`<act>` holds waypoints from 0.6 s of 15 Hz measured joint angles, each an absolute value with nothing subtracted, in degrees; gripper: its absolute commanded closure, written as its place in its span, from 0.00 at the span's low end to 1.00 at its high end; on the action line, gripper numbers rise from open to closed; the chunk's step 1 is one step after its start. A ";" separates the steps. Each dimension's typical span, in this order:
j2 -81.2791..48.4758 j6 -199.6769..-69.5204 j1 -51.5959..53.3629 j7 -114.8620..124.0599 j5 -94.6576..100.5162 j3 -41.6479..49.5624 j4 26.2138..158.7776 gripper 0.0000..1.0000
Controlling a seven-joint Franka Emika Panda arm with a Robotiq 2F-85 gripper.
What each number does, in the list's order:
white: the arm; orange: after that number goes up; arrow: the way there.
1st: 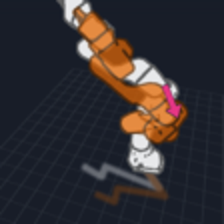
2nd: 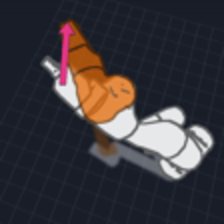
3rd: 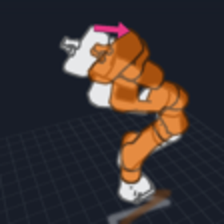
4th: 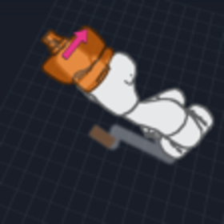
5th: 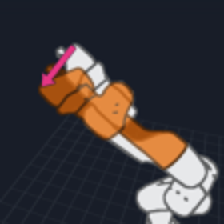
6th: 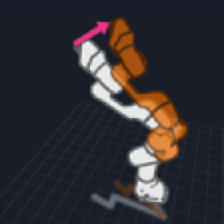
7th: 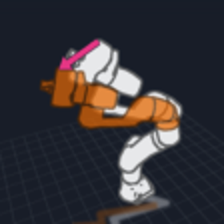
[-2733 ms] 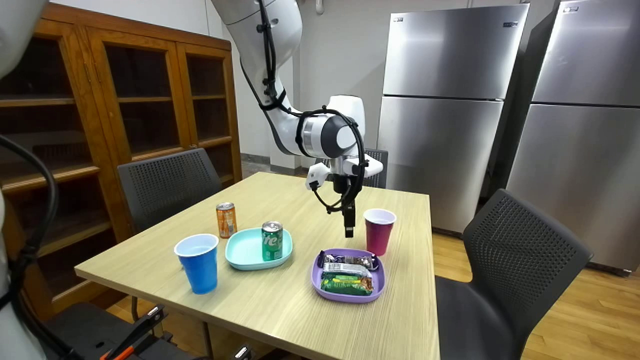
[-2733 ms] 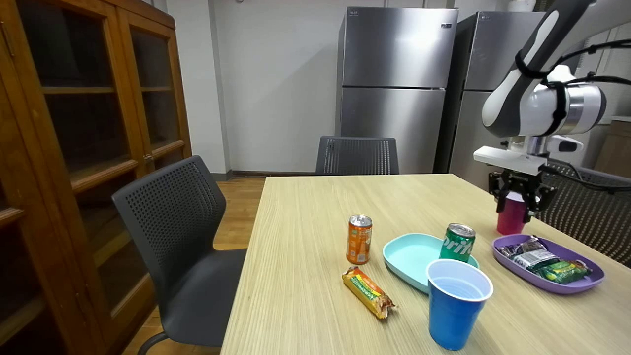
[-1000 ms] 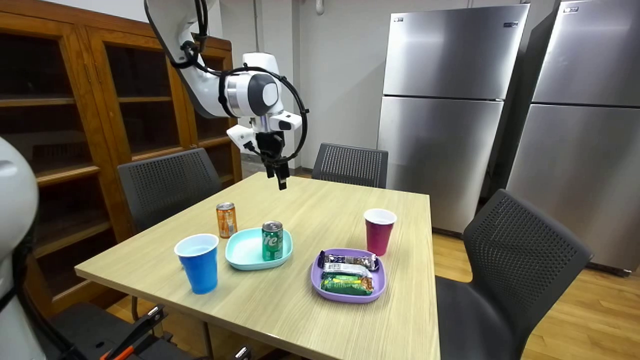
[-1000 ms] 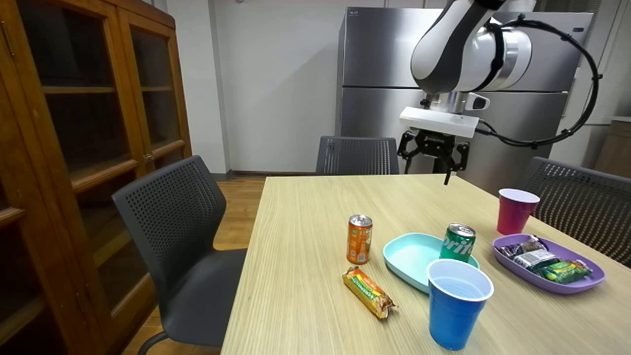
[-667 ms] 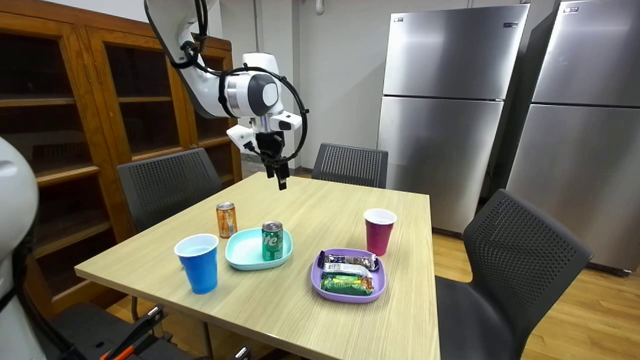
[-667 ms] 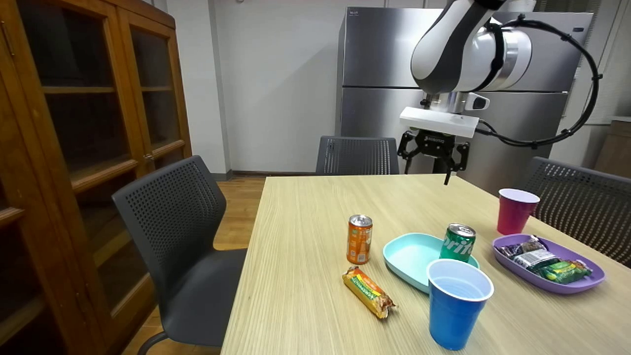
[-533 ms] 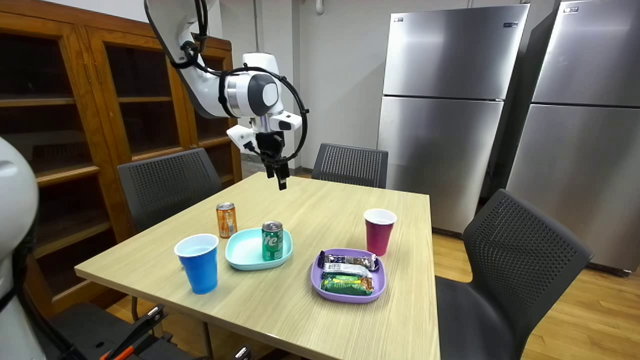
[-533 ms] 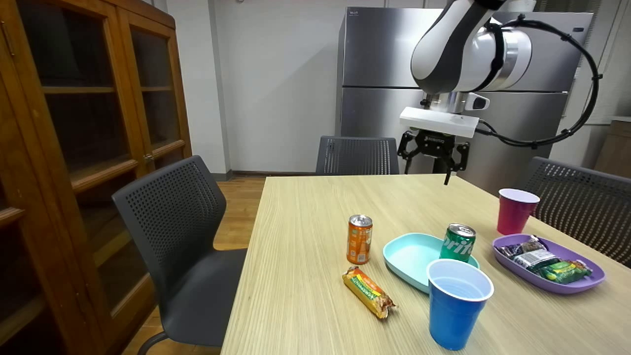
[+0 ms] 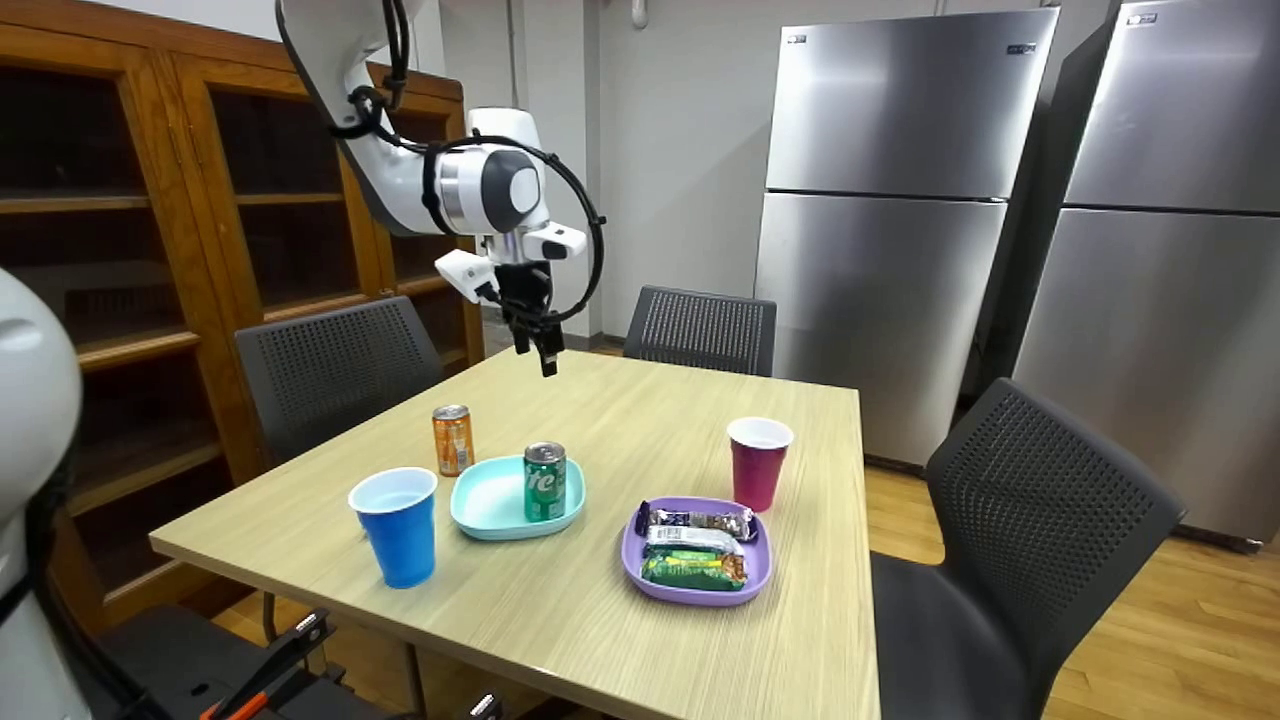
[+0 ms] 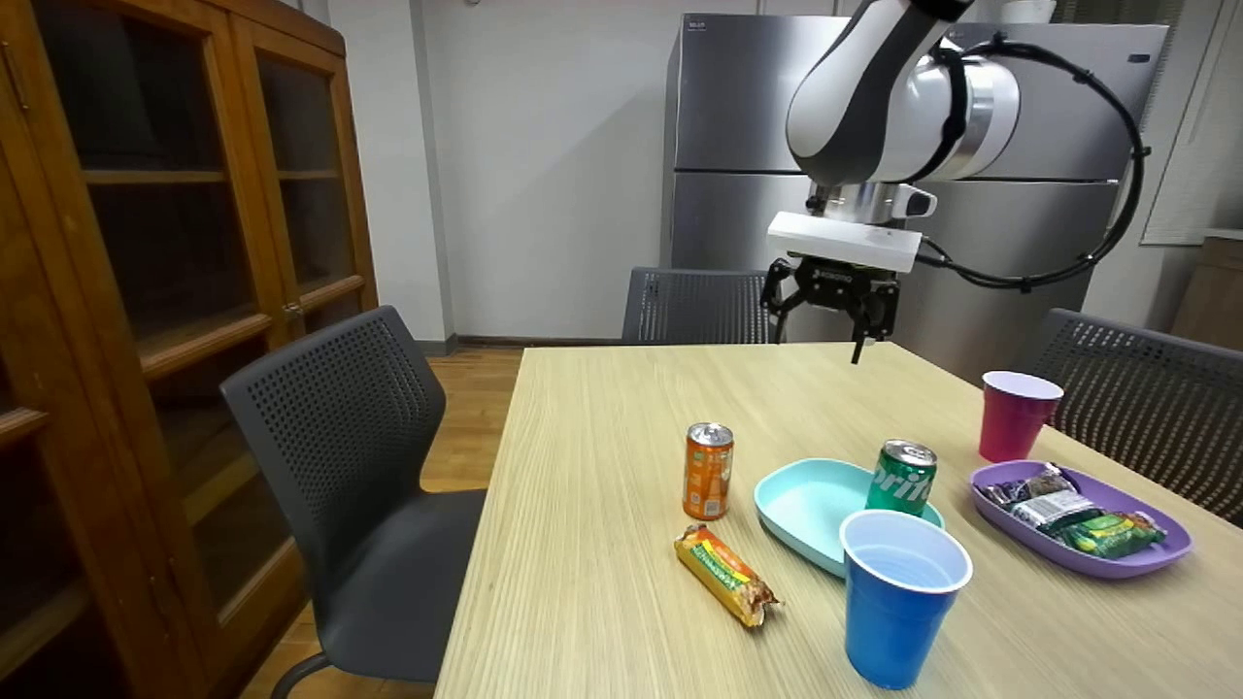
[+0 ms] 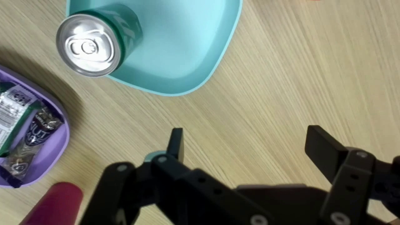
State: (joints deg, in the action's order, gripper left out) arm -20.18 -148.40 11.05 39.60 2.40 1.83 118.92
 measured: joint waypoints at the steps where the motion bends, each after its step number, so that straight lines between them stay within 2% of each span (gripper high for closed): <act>1: -20.47 -148.40 11.86 39.16 2.56 1.39 118.54 0.00; 9: -25.88 -147.82 18.93 37.18 4.52 -1.27 114.65 0.00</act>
